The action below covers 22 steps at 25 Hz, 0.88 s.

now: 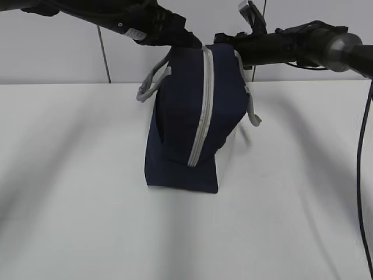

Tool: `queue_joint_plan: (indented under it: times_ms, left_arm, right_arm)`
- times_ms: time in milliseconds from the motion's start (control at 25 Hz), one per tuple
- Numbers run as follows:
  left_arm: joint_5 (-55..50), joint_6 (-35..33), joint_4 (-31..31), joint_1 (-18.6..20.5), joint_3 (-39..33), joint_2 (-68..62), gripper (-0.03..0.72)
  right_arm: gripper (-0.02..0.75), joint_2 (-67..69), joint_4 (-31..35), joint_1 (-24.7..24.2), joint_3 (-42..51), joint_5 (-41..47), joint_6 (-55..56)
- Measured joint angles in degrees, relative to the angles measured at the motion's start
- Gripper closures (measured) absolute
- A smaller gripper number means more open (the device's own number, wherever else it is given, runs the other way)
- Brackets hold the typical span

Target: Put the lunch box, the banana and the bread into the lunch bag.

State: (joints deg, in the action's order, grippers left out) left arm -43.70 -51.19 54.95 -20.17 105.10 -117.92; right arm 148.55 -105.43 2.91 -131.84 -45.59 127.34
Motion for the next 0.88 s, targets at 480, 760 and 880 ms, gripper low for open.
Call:
queue_joint_plan:
  times_ms: [480,760,880]
  left_arm:
    - [-0.4,-0.2,-0.3,0.0,0.0,0.2,0.659]
    - [-2.0,0.2,0.8,0.0,0.1,0.6,0.534]
    - [-2.8,1.4,1.8,0.5,0.1,1.2,0.331]
  right_arm:
    - [0.754,1.4,0.0,0.0,-1.1,-0.4,0.5]
    - [0.652,2.0,-1.7,0.0,-5.6,-2.0,0.5]
    - [0.480,1.1,-2.1,-0.2,-5.8,-1.9,0.5]
